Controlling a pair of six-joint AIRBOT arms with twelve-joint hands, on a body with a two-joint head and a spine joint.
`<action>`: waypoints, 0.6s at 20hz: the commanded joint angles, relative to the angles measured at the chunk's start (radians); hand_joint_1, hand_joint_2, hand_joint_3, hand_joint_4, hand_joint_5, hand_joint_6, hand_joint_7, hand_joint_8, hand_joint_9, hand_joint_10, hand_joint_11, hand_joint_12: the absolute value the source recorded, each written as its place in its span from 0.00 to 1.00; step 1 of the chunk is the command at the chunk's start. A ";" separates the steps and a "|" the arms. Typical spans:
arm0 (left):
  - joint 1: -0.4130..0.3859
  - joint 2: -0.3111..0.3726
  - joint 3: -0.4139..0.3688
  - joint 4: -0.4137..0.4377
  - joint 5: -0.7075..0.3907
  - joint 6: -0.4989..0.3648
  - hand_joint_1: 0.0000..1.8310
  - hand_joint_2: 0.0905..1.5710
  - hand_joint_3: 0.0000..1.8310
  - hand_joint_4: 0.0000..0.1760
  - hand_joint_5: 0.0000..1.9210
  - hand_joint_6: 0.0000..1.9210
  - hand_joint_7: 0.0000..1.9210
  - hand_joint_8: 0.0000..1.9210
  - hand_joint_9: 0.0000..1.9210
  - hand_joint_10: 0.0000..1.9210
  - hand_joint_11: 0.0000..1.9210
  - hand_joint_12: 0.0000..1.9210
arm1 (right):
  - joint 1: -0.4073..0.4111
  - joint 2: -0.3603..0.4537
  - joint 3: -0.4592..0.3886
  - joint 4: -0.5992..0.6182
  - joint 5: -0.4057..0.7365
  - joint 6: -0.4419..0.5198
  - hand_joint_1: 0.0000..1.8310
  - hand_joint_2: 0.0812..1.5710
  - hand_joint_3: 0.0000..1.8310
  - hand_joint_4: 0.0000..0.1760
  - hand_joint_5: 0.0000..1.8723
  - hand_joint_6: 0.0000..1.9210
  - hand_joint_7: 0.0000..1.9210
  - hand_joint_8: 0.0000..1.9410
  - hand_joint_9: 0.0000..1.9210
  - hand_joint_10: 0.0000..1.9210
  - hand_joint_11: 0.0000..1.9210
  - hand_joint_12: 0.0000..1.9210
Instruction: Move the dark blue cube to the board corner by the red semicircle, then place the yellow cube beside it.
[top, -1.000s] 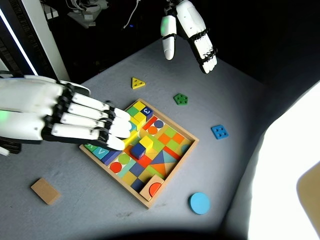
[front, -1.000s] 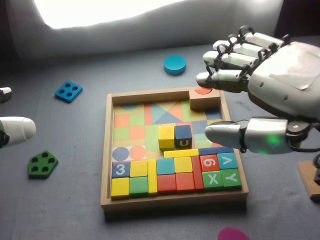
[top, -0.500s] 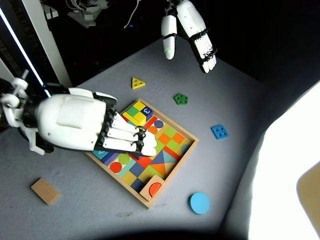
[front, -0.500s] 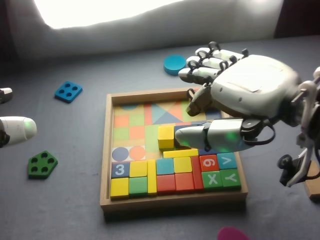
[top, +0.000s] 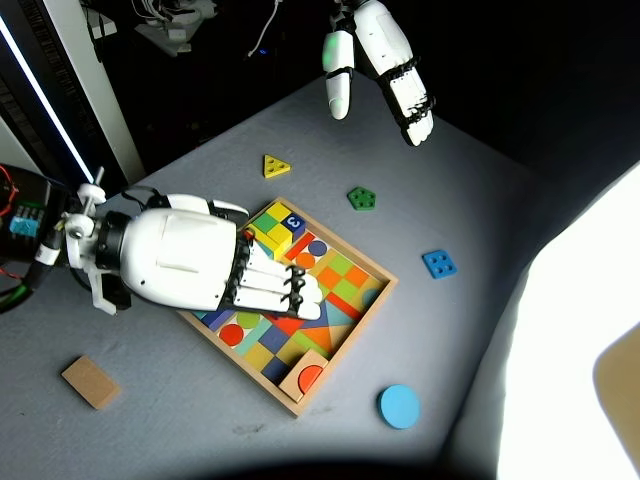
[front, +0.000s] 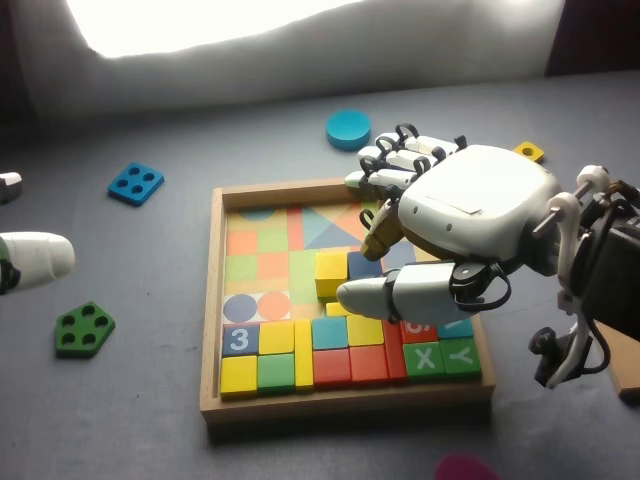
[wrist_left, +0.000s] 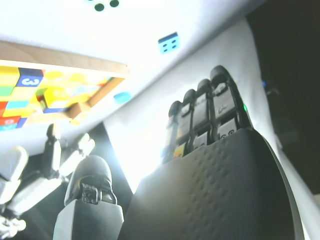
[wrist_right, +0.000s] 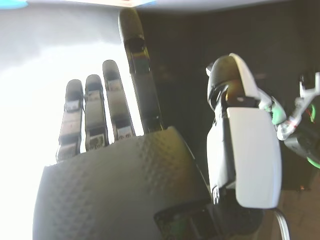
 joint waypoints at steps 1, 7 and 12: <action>-0.008 0.000 -0.002 0.028 -0.063 -0.003 0.00 0.74 0.00 0.03 0.01 0.00 0.01 0.00 0.00 0.00 0.00 0.06 | 0.000 -0.003 0.006 -0.026 0.099 0.003 0.00 0.73 0.00 0.00 0.46 0.00 0.11 0.00 0.03 0.00 0.00 0.03; -0.008 0.001 0.003 0.028 -0.063 -0.008 0.00 0.74 0.00 0.03 0.01 0.00 0.01 0.00 0.00 0.00 0.00 0.04 | -0.013 -0.039 0.052 -0.023 0.099 0.004 0.00 0.73 0.00 0.00 0.45 0.00 0.10 0.00 0.02 0.00 0.00 0.06; -0.008 0.001 0.002 0.028 -0.063 -0.009 0.00 0.74 0.00 0.07 0.02 0.00 0.02 0.00 0.01 0.00 0.00 0.08 | -0.016 -0.049 0.062 -0.023 0.085 0.014 0.00 0.73 0.00 0.00 0.45 0.00 0.11 0.00 0.03 0.00 0.00 0.08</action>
